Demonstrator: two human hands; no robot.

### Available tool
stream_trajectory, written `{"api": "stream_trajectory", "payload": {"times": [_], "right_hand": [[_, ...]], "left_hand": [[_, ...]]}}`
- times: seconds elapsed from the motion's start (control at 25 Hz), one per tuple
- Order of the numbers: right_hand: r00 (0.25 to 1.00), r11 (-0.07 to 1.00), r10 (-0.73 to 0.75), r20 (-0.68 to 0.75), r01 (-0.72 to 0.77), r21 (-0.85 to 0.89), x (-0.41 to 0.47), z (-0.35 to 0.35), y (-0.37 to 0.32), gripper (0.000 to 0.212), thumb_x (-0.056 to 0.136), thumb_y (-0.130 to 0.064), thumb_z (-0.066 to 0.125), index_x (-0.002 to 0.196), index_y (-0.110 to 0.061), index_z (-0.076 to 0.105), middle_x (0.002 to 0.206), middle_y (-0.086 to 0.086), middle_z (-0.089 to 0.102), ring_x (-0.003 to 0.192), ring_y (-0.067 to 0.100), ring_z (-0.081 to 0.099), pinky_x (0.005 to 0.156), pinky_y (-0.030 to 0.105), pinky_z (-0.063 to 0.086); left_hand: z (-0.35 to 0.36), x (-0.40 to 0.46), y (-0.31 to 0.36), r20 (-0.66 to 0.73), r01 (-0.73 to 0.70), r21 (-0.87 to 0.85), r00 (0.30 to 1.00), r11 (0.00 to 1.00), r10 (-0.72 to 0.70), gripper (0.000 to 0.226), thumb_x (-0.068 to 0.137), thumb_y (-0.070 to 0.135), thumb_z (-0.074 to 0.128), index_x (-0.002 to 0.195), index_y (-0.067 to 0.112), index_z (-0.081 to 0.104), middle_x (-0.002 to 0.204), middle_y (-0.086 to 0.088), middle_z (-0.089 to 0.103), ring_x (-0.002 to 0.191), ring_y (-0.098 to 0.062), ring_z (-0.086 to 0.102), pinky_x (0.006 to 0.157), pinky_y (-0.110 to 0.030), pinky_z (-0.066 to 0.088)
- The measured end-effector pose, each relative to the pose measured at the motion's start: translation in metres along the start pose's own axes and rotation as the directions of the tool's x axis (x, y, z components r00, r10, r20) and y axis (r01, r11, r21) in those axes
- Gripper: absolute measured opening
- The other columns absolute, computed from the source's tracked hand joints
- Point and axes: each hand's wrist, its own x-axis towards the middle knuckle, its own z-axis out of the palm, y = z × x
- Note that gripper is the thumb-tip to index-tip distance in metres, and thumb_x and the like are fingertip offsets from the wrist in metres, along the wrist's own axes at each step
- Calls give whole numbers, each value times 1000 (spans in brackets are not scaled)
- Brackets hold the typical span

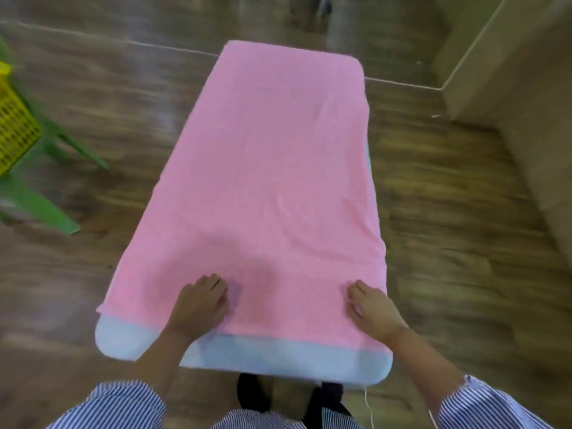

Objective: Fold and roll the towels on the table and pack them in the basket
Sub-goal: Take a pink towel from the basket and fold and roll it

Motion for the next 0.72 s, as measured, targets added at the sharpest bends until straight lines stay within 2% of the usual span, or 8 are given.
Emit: {"api": "stream_trajectory", "payload": {"times": [0.2,0.28,0.36,0.48,0.6,0.72], "right_hand": [[988,986,150,-40,-146,86,-68,8,0,8,82,-31,44,80,-27,38,78,-7,43,57,18,50,44,27,41],[981,978,191,-33,-187,93,-83,6,-3,8,79,-33,46,82,-30,40,79,-9,46,63,19,53,50,28,45],[970,965,241,-3,-240,105,-93,1,-6,18,71,-36,49,88,-32,46,84,-10,55,68,19,58,54,30,48],[943,936,329,37,-331,118,-108,4,-7,33,69,-40,52,100,-31,58,106,-12,61,81,15,62,60,29,53],[909,897,412,55,-416,152,-110,6,-12,28,79,-11,62,106,-20,66,117,-5,60,90,22,65,70,33,54],[890,873,450,73,-455,177,-111,8,-19,34,81,7,55,109,-8,65,120,5,57,95,27,63,80,34,49]], "left_hand": [[-11,-62,-60,-15,46,-6,999,999,-46,31,83,46,49,84,15,57,80,-1,53,66,-25,53,45,-31,39],[-16,-80,-76,-11,60,-9,998,998,-60,30,82,48,49,84,19,54,79,2,51,65,-23,53,46,-32,38],[-20,-94,-89,0,60,-36,998,998,-60,28,78,49,51,81,21,54,79,6,49,64,-21,53,49,-33,39],[-22,-111,-101,-6,25,9,1000,1000,-25,31,70,42,51,87,19,63,90,6,57,75,-19,57,58,-31,39],[-21,-116,-111,-64,66,10,996,998,-65,37,80,33,42,93,10,67,94,-4,64,80,-27,62,65,-39,50],[-10,-123,-122,-98,139,-18,985,990,-140,41,87,32,38,94,5,69,97,-10,65,82,-31,63,69,-43,51]]}}
